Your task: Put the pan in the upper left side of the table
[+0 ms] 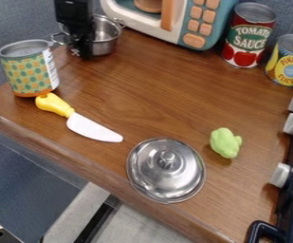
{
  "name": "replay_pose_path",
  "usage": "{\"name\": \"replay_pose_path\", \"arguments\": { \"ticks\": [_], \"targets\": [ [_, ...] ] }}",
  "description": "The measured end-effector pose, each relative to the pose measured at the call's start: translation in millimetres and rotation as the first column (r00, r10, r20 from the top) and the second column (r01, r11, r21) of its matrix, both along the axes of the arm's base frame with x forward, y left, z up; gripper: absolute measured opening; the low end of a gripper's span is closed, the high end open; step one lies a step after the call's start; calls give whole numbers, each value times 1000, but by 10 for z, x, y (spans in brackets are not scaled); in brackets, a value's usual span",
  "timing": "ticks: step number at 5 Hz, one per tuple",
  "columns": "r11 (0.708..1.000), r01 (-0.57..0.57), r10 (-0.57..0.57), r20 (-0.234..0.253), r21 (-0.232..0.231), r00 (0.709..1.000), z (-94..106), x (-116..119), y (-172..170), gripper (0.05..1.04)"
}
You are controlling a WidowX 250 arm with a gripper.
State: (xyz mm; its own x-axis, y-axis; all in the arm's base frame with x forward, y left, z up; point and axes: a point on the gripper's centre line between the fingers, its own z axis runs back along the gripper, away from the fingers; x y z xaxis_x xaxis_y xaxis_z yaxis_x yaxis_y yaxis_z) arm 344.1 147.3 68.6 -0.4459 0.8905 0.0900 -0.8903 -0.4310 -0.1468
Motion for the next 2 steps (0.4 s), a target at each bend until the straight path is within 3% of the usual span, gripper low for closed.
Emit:
{"name": "replay_pose_path", "arguments": {
  "ticks": [1,2],
  "targets": [
    [1000,5,-5,-49,3,999,-60,3,-49,280],
    [1000,13,-12,-60,11,998,-58,10,-104,568]
  ]
}}
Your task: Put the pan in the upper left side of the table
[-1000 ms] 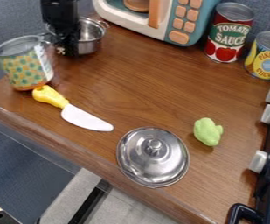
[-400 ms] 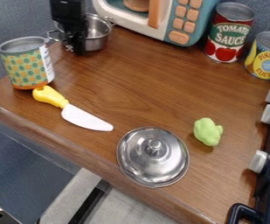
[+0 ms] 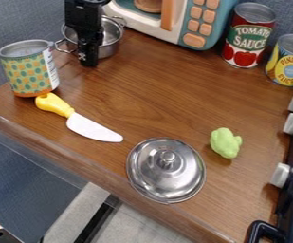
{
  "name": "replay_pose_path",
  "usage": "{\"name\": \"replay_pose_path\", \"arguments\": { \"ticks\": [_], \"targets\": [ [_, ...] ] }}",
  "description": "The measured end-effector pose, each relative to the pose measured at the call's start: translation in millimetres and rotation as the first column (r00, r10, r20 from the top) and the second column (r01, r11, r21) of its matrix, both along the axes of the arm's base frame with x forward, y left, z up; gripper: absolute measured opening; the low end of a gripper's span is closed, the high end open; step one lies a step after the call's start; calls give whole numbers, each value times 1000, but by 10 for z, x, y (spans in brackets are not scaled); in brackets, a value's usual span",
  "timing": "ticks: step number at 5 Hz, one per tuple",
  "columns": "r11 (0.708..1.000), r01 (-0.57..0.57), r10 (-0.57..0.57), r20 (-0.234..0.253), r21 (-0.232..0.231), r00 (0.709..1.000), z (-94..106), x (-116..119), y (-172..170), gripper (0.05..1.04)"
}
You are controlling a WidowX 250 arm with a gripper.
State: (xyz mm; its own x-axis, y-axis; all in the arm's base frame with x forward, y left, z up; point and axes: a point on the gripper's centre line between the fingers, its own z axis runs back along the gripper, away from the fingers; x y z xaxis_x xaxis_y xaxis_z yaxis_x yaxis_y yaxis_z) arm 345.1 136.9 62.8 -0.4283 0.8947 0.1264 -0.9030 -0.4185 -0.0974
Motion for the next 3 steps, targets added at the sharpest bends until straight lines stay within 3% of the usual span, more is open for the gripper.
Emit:
{"name": "replay_pose_path", "arguments": {
  "ticks": [1,2,3],
  "targets": [
    [1000,11,-10,-13,9,1000,4,2,-61,875],
    [1000,10,-10,23,21,1000,232,-28,-103,1014],
    [997,-1,-4,69,71,998,454,-69,-120,1009]
  ]
}}
